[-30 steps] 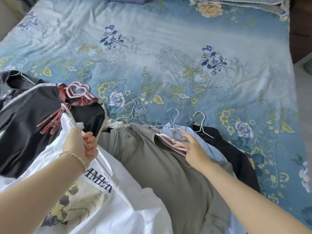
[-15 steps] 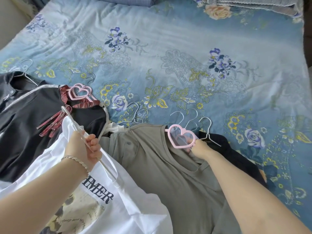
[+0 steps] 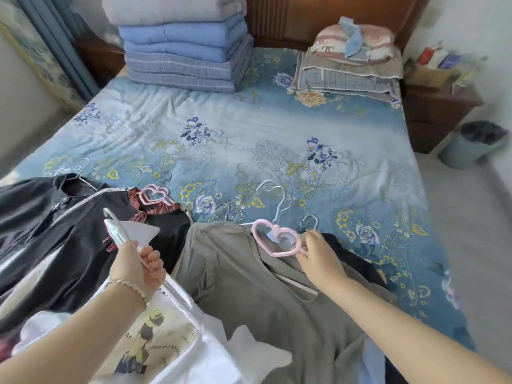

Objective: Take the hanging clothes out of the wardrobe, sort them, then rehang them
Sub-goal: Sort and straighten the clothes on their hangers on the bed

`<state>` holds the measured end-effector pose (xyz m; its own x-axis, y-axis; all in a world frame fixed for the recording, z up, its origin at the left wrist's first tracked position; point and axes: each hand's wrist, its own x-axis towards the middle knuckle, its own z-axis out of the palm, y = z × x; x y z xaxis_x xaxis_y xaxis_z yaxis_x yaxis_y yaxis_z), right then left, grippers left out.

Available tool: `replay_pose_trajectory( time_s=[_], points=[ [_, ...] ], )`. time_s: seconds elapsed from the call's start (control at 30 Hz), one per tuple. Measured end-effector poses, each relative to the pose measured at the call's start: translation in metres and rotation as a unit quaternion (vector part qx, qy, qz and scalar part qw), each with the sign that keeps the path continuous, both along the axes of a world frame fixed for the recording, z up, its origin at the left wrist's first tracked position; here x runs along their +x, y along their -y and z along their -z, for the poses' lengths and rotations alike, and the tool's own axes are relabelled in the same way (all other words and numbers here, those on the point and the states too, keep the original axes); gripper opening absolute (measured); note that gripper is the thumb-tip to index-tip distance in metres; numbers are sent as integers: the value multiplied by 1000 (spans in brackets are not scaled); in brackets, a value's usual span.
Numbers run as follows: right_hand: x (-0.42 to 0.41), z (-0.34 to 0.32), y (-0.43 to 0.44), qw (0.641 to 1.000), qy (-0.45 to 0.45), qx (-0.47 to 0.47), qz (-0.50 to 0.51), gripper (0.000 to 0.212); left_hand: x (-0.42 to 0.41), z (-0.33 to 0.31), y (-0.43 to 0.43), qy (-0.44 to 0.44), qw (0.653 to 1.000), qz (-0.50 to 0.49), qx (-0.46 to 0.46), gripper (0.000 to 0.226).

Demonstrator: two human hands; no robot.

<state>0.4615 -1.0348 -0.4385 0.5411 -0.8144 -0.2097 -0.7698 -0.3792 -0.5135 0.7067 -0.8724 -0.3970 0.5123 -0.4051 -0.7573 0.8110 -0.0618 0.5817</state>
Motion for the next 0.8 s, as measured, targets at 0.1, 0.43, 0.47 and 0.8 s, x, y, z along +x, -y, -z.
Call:
replay_pose_trajectory(
  time_s=[0.1, 0.43, 0.47, 0.8],
  points=[
    [-7, -65, -30, 996, -5, -46, 74, 29, -3, -40, -34, -7, 1000, -4, -22, 36],
    [-85, -290, -99, 921, 30, -275, 275, 23, -19, -168, -87, 5, 989, 18, -147, 41],
    [-97, -306, -106, 910, 33, -295, 291, 24, -23, -174, -89, 7, 989, 22, -144, 41],
    [-168, -345, -173, 879, 27, -308, 364, 24, -78, -202, -91, 27, 992, 54, -111, 29]
  ],
)
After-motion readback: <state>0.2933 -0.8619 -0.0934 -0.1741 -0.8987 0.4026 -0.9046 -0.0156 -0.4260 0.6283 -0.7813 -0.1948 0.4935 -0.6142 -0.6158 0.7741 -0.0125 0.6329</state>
